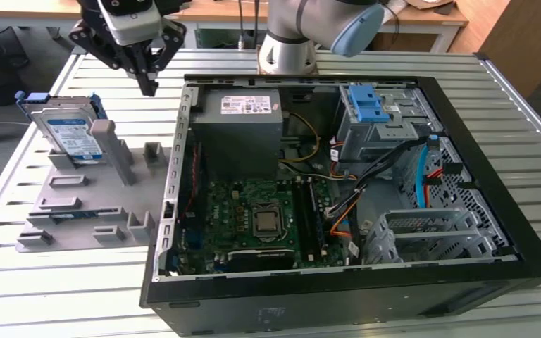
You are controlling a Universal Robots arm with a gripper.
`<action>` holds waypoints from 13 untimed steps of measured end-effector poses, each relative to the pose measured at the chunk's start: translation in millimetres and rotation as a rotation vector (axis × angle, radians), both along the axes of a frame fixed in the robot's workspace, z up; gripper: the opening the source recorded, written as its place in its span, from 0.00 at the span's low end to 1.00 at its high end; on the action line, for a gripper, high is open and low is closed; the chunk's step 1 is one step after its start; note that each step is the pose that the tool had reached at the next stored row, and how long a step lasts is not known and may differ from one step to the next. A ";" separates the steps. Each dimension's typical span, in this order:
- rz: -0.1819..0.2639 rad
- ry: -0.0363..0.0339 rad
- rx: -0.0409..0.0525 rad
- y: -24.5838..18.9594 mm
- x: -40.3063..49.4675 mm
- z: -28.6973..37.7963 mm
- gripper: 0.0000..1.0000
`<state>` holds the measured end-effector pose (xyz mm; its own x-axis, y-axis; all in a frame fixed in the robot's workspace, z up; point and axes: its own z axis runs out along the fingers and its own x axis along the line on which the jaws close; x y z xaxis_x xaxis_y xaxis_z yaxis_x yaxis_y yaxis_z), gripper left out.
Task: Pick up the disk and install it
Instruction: 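Reach for the disk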
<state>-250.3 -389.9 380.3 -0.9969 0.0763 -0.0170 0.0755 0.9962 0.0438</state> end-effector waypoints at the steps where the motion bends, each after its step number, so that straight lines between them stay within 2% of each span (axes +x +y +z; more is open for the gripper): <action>1: 0.000 0.0001 0.0000 0.0 -0.4 0.0 0.11; 12: 0.000 0.0001 0.0000 0.0 -3.2 -0.3 0.11; 13: 0.000 0.0001 0.0000 0.0 -6.9 -0.8 0.11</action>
<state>-257.2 -389.9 379.5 -0.9969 0.0762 -0.0170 0.0754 0.9962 0.0438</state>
